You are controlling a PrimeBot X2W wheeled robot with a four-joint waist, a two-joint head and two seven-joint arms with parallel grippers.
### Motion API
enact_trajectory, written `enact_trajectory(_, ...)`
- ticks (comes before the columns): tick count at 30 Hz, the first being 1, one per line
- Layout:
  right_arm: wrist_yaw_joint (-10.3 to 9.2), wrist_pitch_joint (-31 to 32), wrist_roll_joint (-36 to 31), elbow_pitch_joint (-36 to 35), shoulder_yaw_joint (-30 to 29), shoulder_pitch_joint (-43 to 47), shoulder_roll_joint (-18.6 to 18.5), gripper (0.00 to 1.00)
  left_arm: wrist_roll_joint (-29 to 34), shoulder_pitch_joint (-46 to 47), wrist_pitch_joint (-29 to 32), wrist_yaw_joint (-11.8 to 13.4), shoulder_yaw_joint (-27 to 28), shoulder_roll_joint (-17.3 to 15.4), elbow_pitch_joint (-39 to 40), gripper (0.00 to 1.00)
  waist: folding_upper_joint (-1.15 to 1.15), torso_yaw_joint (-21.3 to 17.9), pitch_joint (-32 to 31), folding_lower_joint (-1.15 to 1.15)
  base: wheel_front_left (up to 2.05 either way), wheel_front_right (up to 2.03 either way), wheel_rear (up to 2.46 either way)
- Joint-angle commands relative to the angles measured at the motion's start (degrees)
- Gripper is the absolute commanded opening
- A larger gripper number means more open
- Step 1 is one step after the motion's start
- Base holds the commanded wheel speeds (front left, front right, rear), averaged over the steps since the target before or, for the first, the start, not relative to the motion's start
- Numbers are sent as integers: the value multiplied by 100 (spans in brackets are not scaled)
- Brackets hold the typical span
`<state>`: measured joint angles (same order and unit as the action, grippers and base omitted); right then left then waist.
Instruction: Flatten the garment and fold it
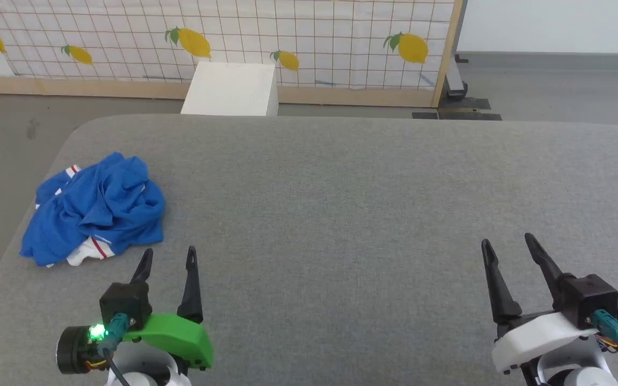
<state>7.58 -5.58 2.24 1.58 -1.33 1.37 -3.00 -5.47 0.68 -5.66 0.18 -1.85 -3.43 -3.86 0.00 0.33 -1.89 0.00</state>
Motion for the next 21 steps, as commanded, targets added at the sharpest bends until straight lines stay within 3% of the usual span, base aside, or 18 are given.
enact_trajectory(1, -4, -68, 57, 27, -15, 83, 5, 100, -38, -63, -64, 44, 8, -37, -35, 100, 0, 1, -8, 0, 0, 0, 0)
enact_trajectory(21, -5, -307, 175, 103, -89, 109, 7, 100, -209, -79, -301, 85, -34, -85, -266, 100, 0, 15, -45, 0, 0, 0, 0)
